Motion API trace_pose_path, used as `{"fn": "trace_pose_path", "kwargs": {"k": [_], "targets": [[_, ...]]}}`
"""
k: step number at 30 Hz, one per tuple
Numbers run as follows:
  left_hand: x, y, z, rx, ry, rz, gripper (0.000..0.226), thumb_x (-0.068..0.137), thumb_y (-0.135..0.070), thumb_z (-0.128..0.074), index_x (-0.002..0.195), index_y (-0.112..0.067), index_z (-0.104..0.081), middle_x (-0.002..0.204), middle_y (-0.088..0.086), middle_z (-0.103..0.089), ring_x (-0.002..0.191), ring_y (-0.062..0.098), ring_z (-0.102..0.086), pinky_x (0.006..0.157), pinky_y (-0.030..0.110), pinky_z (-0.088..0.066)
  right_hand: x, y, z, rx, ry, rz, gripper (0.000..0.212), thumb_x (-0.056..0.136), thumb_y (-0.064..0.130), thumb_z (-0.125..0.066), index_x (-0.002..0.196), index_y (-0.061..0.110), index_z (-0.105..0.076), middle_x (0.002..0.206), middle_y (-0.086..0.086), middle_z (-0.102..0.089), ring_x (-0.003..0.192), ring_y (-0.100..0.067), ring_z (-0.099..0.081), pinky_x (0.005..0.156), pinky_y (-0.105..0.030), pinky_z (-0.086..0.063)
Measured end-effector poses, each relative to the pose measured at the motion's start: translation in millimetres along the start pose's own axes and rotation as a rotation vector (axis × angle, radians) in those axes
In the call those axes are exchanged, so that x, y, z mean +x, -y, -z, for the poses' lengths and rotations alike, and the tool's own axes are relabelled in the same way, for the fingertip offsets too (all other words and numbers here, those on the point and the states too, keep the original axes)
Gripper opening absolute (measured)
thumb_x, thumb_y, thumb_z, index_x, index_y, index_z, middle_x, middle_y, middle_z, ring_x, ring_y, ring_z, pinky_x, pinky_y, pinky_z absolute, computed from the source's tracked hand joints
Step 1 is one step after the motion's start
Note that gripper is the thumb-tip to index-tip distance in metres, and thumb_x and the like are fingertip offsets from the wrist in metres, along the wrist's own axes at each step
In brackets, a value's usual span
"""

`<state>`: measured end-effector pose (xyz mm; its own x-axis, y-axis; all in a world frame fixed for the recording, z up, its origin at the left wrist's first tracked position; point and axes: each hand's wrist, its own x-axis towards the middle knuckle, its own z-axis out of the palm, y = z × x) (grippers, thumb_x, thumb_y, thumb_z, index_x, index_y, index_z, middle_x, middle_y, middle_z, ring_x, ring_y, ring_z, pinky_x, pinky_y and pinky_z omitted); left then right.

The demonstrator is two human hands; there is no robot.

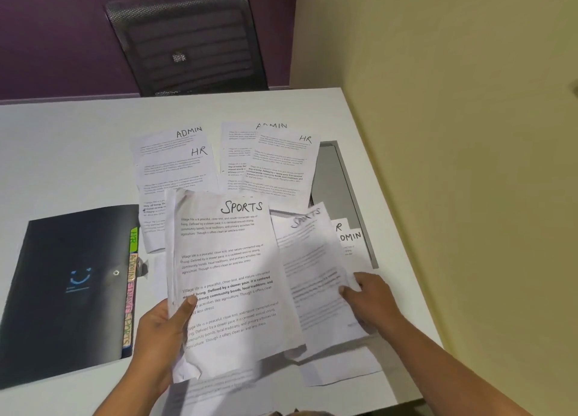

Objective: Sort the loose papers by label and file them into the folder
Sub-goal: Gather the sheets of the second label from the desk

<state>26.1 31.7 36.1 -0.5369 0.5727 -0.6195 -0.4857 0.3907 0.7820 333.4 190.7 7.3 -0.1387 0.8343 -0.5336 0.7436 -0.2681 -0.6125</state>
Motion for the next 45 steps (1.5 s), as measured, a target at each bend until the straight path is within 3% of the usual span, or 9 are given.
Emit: {"fn": "trace_pose_path", "kwargs": {"k": [6,9,13,16,25,30,35,41,45], "targets": [[5.5,-2.4,1.8,-0.011,-0.003,-0.004,0.012,0.093,-0.009,-0.061,0.102,-0.009,-0.069,0.089,0.008,-0.078,0.082,0.025,-0.072,0.059,0.028,-0.06,-30.8,-5.8,39.6,0.065,-0.06,-0.035,0.011,0.092,0.022,-0.066,0.085,0.017,-0.073,0.075,0.0,-0.076,0.058,-0.014,-0.071,0.053,-0.031,-0.055],[8.7,-4.7,0.3,-0.014,-0.011,-0.009,0.011,0.094,-0.007,-0.06,0.098,-0.01,-0.07,0.085,0.007,-0.078,0.075,0.023,-0.073,0.055,0.027,-0.059,-46.8,1.8,60.3,0.21,-0.006,-0.015,0.013,0.093,0.014,-0.067,0.083,0.01,-0.073,0.071,-0.004,-0.076,0.047,-0.007,-0.066,0.044,-0.021,-0.047],[13.3,-8.4,0.1,0.002,-0.058,-0.036,0.009,0.093,-0.006,-0.061,0.097,-0.007,-0.069,0.079,0.01,-0.077,0.075,0.032,-0.07,0.066,0.041,-0.06,-69.9,1.5,92.9,0.619,0.09,-0.025,0.02,0.089,0.004,-0.064,0.106,-0.002,-0.073,0.1,-0.021,-0.076,0.086,-0.036,-0.075,0.06,-0.027,-0.06],[13.5,-9.5,-1.8,0.03,-0.071,-0.038,0.012,0.091,-0.009,-0.065,0.101,-0.003,-0.07,0.078,0.013,-0.075,0.079,0.035,-0.067,0.08,0.051,-0.053,-71.0,10.5,87.7,0.77,0.215,-0.058,0.033,0.083,0.004,-0.061,0.113,-0.006,-0.069,0.11,-0.027,-0.072,0.098,-0.039,-0.072,0.075,-0.034,-0.062],[-5.4,-31.6,-28.7,0.012,0.027,-0.008,0.01,0.093,-0.005,-0.062,0.1,-0.006,-0.068,0.085,0.013,-0.078,0.075,0.03,-0.076,0.056,0.038,-0.06,-62.9,62.0,20.1,0.681,0.35,0.019,0.037,0.082,0.015,-0.078,0.115,0.0,-0.071,0.112,-0.022,-0.073,0.103,-0.04,-0.071,0.094,-0.054,-0.054],[-16.8,-35.7,-31.0,-0.027,0.176,0.002,0.028,0.078,-0.002,-0.075,0.105,-0.001,-0.069,0.095,0.021,-0.076,0.087,0.039,-0.073,0.074,0.051,-0.06,-58.0,70.5,-1.2,0.597,0.302,0.028,0.069,0.063,0.033,-0.088,0.123,0.017,-0.057,0.116,-0.006,-0.074,0.104,-0.028,-0.072,0.089,-0.052,-0.058],[-18.4,-34.4,-27.1,-0.014,0.235,0.007,0.041,0.072,0.011,-0.075,0.11,-0.003,-0.068,0.099,0.021,-0.075,0.092,0.039,-0.072,0.075,0.045,-0.06,-52.4,89.3,-7.5,0.49,0.367,0.043,0.026,0.095,0.017,-0.065,0.119,0.01,-0.067,0.109,-0.006,-0.077,0.099,-0.027,-0.074,0.086,-0.043,-0.058],[-16.8,-45.3,-24.1,-0.087,0.278,0.007,0.026,0.094,-0.005,-0.058,0.118,-0.009,-0.067,0.107,0.015,-0.075,0.098,0.034,-0.072,0.088,0.052,-0.055,-54.5,89.6,-7.4,0.439,0.297,0.087,0.019,0.095,0.007,-0.063,0.112,0.012,-0.07,0.105,-0.006,-0.078,0.097,-0.027,-0.075,0.089,-0.051,-0.058],[-25.1,-56.4,-29.3,-0.094,0.358,-0.045,0.027,0.088,0.0,-0.062,0.115,-0.001,-0.064,0.104,0.019,-0.075,0.086,0.027,-0.075,0.062,0.03,-0.059,-55.3,88.1,-8.2,0.48,0.239,0.143,0.021,0.091,0.005,-0.068,0.109,0.014,-0.073,0.105,-0.007,-0.078,0.097,-0.029,-0.074,0.089,-0.053,-0.057]]}}
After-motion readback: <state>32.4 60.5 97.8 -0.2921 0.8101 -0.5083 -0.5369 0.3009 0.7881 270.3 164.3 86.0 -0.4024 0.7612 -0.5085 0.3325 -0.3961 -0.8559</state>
